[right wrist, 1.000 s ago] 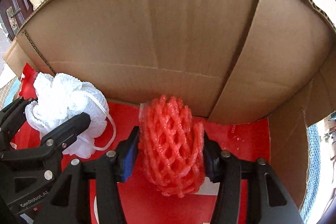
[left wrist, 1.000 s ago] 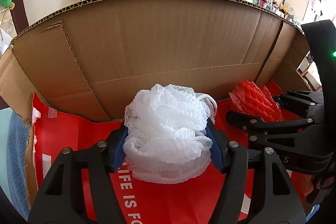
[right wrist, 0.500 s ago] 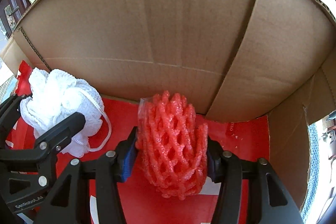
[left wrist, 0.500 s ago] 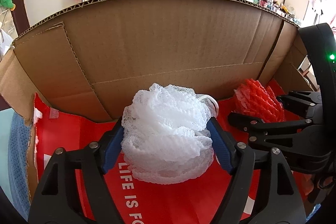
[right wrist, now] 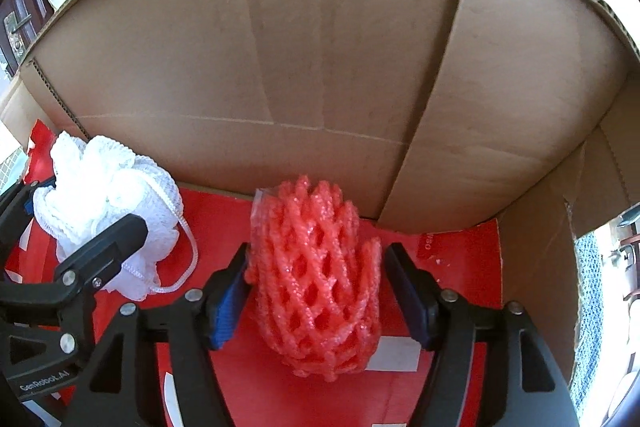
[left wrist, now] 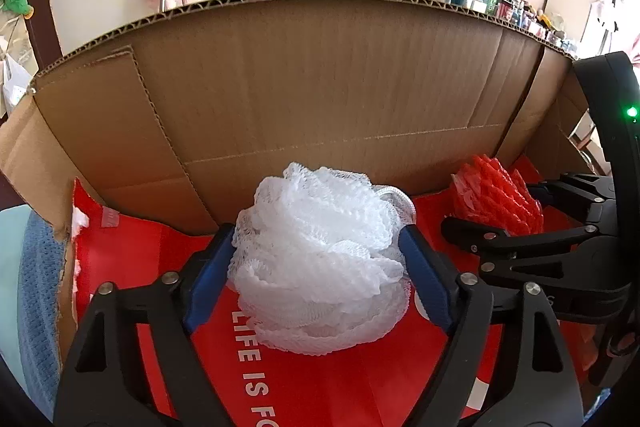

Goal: Organize soft objects
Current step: 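Open the right tool to drop the foam net while the left tool releases the puff, then withdraw both open tools from the box back over the pile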

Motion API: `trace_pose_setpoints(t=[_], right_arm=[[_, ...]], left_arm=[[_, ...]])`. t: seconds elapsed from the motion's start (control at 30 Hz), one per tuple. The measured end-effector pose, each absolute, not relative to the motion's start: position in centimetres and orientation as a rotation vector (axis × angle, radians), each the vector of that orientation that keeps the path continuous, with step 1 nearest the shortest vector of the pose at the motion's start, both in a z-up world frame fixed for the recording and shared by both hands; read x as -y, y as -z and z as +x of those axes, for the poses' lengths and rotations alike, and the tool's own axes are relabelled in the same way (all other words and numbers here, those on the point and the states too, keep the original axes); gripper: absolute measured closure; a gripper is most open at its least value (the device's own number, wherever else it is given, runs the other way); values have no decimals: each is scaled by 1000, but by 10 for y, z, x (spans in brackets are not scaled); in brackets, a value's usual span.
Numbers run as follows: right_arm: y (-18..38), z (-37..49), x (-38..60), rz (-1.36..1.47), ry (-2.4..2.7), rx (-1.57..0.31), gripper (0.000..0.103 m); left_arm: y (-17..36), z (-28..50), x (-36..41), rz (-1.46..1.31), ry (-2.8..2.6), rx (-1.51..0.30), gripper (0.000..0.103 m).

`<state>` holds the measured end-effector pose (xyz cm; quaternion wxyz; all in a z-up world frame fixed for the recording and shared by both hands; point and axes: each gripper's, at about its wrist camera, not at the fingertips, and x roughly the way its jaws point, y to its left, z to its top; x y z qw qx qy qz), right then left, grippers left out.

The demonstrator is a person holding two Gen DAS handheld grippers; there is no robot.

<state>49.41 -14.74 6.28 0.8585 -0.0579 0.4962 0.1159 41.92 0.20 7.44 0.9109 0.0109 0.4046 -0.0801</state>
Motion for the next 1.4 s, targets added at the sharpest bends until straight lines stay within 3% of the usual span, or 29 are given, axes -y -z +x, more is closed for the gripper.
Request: trace_pose_setpoints(t=[0.43,0.53,1.03,1.4], right_arm=[[-89,490,157,-94,-239,-1006,28],[-96,486,163,-84,-237,-992,28],[-144,435,173,-55,-240,-877,22],[-187,353,184,-42,-261,-700,7]], left_arm=[[-88,405,-7,8,152,-807,21],[-94,400,-9,4,152,-791,14],[-144,347,-17,-30,168,-678,10],[-179,268,-15,-14,163,-519,4]])
